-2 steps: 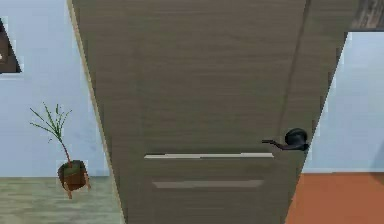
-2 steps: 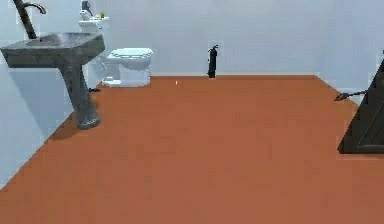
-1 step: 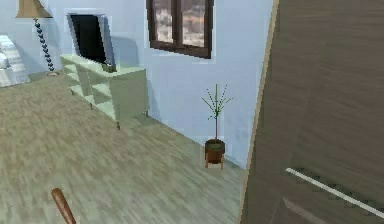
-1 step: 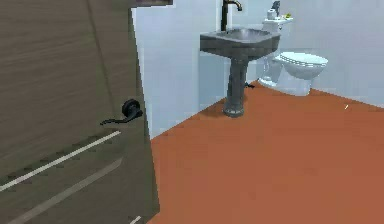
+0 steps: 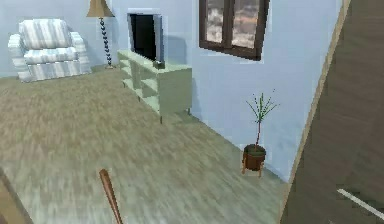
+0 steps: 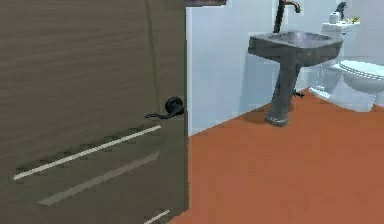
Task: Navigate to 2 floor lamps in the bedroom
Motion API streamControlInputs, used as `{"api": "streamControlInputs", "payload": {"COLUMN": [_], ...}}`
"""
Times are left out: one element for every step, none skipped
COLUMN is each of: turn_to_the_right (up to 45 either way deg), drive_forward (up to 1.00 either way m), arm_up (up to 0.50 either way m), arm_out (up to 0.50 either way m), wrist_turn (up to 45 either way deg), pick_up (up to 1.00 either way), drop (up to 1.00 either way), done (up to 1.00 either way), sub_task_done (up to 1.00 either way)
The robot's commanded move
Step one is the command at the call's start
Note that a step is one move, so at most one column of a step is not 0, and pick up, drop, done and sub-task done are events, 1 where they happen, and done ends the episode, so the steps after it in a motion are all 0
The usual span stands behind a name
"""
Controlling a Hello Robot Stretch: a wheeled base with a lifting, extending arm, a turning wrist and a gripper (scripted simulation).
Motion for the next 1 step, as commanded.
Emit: {"api": "streamControlInputs", "payload": {"turn_to_the_right": [0.0], "drive_forward": [0.7], "arm_up": [0.0], "arm_out": [0.0], "wrist_turn": [0.0], "pick_up": [0.0], "drop": [0.0], "done": [0.0], "sub_task_done": [0.0]}}
